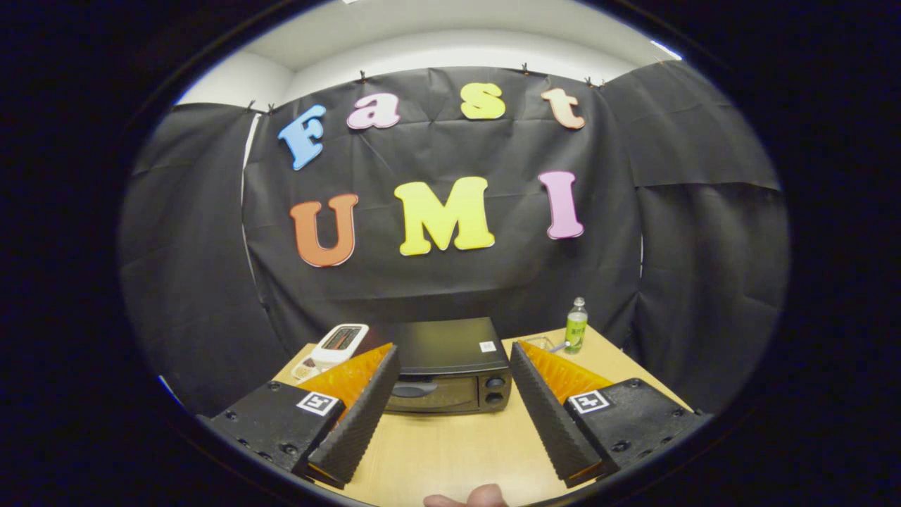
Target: Open the toaster oven, put the food inside, and close the toaster oven door.
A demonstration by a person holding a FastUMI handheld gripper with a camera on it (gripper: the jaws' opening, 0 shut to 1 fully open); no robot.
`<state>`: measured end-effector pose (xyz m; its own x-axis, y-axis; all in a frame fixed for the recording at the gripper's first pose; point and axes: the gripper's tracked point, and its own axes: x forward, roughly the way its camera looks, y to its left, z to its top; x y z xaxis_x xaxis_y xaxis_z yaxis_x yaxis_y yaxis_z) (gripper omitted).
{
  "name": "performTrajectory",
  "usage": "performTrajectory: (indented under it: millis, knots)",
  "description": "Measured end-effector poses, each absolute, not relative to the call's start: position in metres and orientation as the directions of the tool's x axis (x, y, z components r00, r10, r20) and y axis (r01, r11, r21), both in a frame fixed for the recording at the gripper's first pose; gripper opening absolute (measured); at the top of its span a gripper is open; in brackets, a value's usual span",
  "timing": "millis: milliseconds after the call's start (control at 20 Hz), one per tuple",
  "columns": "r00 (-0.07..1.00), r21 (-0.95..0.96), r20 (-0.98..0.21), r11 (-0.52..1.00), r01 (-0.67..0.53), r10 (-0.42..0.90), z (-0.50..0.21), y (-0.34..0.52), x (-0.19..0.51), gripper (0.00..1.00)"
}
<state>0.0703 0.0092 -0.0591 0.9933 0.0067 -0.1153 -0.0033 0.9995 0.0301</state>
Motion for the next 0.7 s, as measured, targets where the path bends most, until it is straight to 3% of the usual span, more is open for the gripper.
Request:
performTrajectory:
  millis: [700]
  knots:
    - [0.961,0.044,-0.269,0.998,-0.052,0.062,-0.2,0.055,0.241,1.0]
